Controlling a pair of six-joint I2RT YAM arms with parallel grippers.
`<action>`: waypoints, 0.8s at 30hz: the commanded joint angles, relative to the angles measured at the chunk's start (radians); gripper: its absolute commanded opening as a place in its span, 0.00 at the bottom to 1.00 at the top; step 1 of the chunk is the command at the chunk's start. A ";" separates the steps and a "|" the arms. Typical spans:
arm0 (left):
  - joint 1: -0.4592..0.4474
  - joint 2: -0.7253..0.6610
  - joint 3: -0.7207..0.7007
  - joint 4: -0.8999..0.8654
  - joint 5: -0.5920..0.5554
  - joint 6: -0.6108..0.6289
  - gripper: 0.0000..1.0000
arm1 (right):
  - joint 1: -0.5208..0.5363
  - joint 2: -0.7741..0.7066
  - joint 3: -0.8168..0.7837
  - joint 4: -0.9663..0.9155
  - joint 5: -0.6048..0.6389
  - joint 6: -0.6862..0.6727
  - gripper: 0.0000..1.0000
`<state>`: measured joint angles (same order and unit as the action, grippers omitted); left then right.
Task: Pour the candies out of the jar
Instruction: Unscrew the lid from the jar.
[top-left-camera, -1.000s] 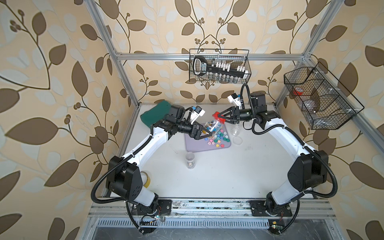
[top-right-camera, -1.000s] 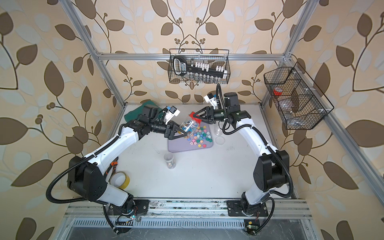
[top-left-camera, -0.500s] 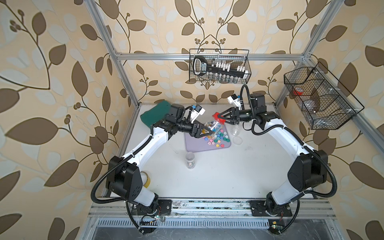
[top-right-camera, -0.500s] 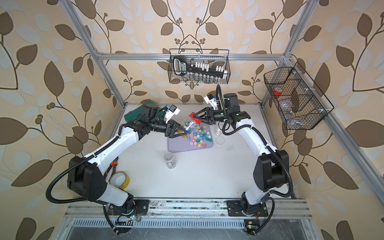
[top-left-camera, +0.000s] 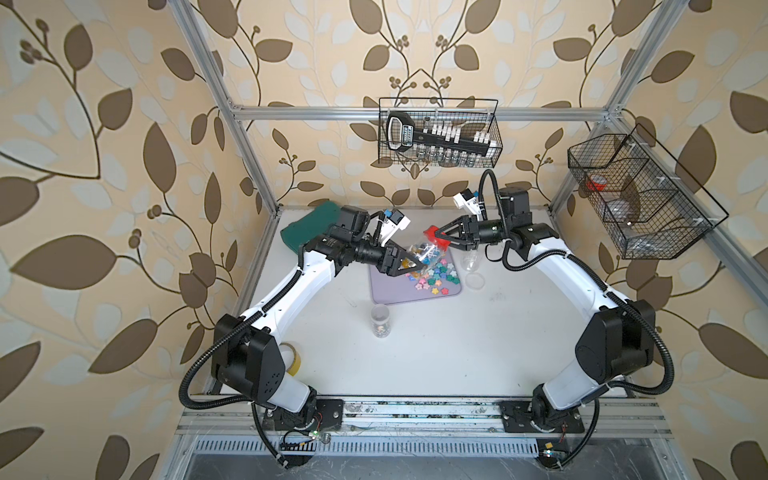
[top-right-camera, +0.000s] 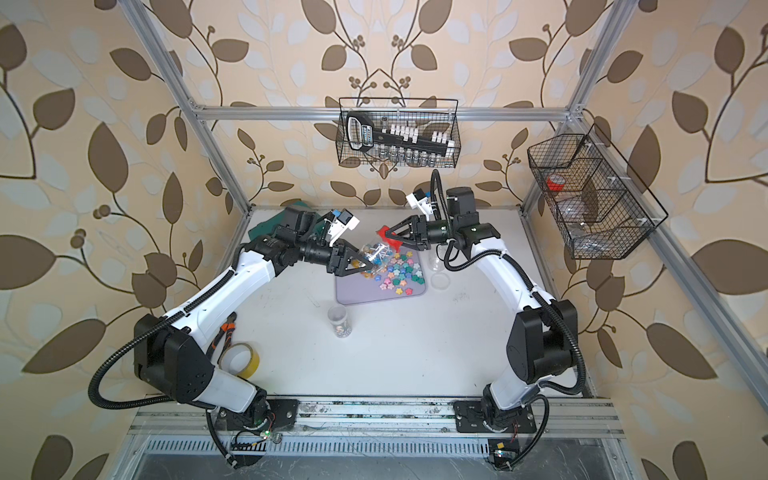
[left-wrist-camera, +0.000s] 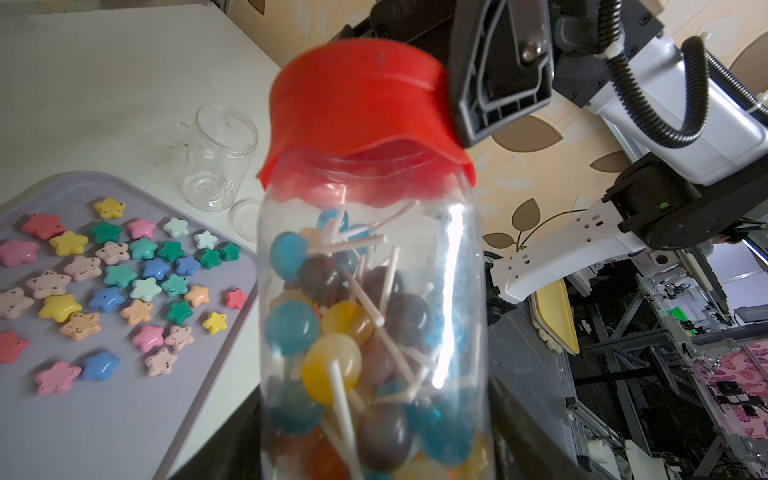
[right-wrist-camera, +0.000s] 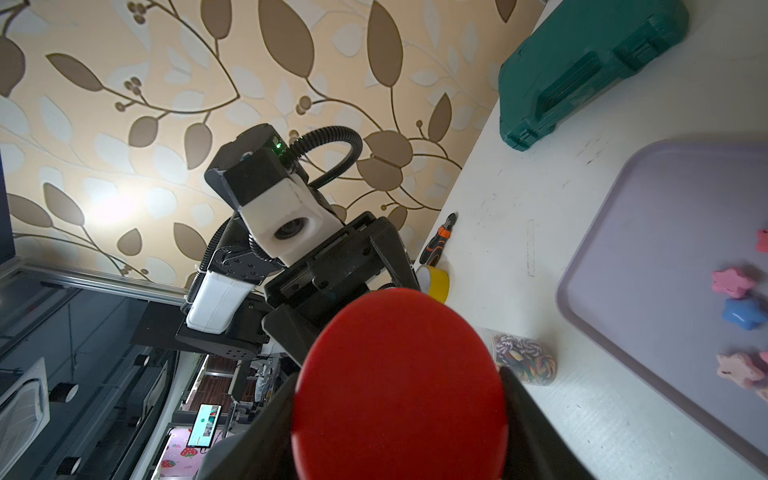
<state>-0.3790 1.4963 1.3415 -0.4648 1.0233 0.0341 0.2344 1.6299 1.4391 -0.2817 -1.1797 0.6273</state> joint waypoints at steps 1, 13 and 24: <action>0.002 -0.018 0.039 -0.051 0.002 0.078 0.51 | -0.001 -0.030 0.005 0.018 -0.058 0.003 0.61; 0.002 -0.044 0.093 -0.112 -0.088 0.113 0.50 | -0.067 -0.028 0.067 -0.052 -0.073 -0.026 0.96; -0.039 -0.229 -0.020 -0.004 -0.407 0.197 0.44 | -0.093 0.046 0.242 -0.490 0.026 -0.319 0.93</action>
<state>-0.3943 1.3415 1.3357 -0.5438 0.7021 0.1562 0.1322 1.6508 1.5871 -0.5640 -1.2041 0.4805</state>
